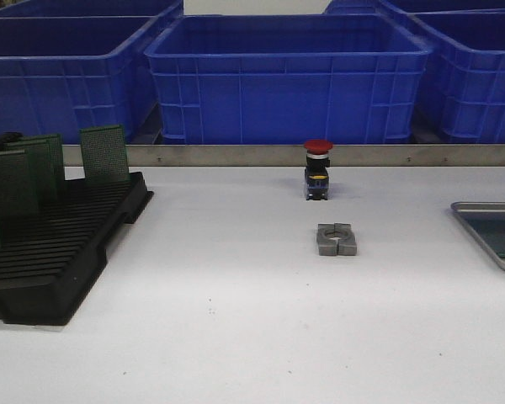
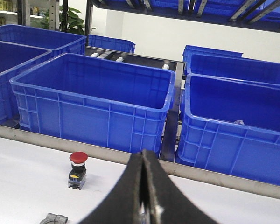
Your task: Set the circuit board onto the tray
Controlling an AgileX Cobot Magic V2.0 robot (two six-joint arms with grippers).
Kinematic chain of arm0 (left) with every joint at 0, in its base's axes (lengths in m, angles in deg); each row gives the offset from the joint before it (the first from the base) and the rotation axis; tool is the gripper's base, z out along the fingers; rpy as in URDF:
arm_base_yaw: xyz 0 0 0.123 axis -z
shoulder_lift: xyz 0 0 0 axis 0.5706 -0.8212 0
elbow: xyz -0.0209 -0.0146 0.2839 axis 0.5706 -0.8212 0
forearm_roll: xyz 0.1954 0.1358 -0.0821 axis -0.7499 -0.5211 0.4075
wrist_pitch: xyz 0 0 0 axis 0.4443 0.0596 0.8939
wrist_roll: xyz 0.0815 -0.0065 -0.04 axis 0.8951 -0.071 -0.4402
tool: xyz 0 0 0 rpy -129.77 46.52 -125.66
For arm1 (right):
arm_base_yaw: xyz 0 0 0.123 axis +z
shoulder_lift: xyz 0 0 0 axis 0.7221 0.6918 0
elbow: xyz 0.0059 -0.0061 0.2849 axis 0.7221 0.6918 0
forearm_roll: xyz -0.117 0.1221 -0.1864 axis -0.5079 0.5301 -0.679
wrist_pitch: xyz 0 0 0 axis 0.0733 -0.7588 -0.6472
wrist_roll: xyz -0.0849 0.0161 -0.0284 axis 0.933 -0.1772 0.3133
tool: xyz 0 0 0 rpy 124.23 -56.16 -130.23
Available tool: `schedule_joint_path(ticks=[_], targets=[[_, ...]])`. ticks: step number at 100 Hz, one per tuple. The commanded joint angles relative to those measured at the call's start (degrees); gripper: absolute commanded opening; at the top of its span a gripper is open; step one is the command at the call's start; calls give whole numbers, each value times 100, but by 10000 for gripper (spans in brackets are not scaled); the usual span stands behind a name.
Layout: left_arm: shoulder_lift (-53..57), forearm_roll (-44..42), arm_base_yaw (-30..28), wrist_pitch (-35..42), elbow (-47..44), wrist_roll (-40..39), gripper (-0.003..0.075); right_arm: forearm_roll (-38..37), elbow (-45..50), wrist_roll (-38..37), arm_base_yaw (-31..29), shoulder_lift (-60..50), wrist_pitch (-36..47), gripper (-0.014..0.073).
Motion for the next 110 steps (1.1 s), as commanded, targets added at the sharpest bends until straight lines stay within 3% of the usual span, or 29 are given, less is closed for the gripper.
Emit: schedule_joint_path(ticks=[1,92,110], targets=[[-19,108,-11,340,159,-46,-18,139,-144,46,-1,43,110,-69],[-19,108,-11,378,159,-46,-18,139,-144,46,-1,43,110,-69],[-19,-411,-11,378,159,-337,-18,139,-144,46,-1,43,110,-69]])
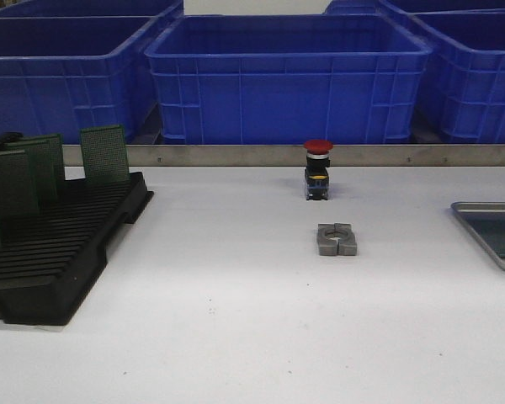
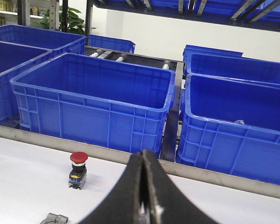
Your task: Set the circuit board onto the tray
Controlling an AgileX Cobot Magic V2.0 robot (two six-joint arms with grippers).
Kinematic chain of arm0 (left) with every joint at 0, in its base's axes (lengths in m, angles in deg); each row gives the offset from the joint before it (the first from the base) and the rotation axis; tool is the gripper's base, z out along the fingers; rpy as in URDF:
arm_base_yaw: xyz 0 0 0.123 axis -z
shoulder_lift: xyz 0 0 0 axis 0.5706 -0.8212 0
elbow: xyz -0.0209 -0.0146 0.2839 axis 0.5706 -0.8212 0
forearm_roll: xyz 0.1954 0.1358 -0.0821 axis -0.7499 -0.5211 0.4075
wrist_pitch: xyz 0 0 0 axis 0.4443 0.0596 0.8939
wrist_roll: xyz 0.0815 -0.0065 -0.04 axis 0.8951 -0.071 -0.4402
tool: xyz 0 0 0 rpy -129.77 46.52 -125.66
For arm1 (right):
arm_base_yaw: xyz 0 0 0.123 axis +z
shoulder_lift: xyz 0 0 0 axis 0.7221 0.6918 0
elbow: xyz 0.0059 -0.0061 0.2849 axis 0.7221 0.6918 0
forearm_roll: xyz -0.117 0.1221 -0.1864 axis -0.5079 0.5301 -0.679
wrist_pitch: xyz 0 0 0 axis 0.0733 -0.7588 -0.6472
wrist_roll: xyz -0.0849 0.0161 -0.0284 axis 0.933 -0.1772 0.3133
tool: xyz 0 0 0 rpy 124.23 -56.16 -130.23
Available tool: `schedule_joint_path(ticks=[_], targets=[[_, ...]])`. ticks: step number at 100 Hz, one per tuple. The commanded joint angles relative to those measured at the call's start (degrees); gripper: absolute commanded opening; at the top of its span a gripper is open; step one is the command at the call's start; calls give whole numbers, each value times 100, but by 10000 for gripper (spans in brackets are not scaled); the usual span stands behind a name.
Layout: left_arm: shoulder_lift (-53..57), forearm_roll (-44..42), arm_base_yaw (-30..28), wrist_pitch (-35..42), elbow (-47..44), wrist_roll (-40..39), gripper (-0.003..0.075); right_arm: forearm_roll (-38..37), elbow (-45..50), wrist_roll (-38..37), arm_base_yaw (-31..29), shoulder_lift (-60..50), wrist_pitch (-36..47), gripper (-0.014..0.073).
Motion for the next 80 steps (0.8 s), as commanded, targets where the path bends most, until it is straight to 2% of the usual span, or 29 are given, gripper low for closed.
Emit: schedule_joint_path(ticks=[1,7,22,29,42,56,66,80], targets=[[-19,-399,-11,378,159,-454,-18,129,-155,38,-1,43,108,-69],[-19,-1146,-11,378,159,-1276,-18,129,-155,38,-1,43,108,-69],[20,-3955,-11,378,146,-4319,-18,129,-155,38,-1,43,108,-69],[78,-4655,-11,403,92,-5074,-18,129,-155,38,-1,43,108,-69],[303,-4933,-11,600,-193,-5154,-18,129,-155,38,-1,43,108,-69],[738,-5178,-11,1314,-825,-5154,-18,129,-155,38,-1,43,108,-69],[1105,-5176,-24,1777,-1369,-5154,-18,129,-155,38,-1,43,108,-69],[1567,-5005,-181,1895,-2033,-5154,-18,129,-155,38,-1,43,108,-69]])
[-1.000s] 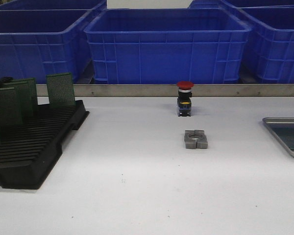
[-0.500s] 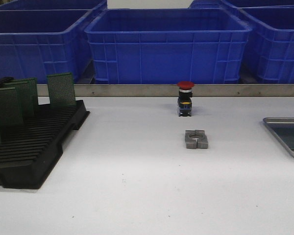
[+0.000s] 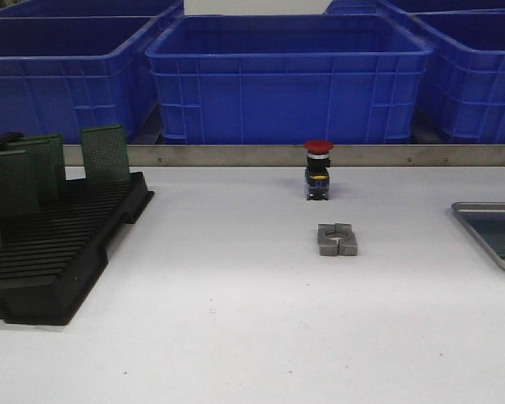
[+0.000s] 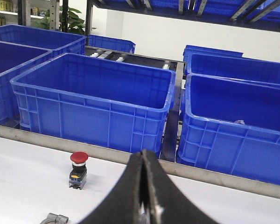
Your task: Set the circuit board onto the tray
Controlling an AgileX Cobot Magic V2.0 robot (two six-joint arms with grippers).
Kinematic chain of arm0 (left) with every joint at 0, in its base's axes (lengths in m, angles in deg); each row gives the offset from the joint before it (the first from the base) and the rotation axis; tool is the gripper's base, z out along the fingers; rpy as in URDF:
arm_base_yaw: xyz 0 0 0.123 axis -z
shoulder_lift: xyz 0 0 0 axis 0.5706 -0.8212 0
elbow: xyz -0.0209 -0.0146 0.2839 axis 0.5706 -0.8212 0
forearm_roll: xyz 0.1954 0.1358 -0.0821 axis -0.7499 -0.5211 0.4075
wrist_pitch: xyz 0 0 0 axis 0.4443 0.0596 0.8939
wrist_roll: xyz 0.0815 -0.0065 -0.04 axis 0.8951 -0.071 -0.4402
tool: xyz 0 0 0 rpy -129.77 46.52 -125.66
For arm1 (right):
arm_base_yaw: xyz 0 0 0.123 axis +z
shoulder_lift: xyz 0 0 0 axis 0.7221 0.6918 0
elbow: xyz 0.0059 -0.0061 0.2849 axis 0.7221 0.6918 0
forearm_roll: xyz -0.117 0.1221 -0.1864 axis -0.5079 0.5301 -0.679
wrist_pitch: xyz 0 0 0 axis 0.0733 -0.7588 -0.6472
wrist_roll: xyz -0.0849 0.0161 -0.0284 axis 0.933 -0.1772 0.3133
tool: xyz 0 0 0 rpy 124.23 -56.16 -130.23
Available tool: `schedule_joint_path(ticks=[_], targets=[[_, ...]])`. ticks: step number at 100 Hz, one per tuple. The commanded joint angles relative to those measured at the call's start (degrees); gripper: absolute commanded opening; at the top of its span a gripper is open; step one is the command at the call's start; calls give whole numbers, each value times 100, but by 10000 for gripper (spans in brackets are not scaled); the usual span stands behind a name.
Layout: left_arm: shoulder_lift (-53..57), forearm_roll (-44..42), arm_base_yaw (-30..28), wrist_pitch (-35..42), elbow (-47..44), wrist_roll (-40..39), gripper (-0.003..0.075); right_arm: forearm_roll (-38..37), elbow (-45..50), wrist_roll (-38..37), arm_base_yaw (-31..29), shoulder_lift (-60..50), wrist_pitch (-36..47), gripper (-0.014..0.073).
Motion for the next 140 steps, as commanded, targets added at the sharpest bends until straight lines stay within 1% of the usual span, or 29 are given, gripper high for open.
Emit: schedule_joint_path(ticks=[1,27,49,58,140], targets=[[210,141,-126,581,-206,-66,-18,129,-155,38,-1,43,108,-69],[977,208,-527,586,-942,-66,-18,129,-155,38,-1,43,108,-69],[1567,208,-564,615,-1276,-66,-18,129,-155,38,-1,43,108,-69],[1783,208,-564,452,-1276,-66,-18,129,-155,38,-1,43,108,-69],[1782,170,-564,453,-1276,-66,-18,129,-155,38,-1,43,108,-69]])
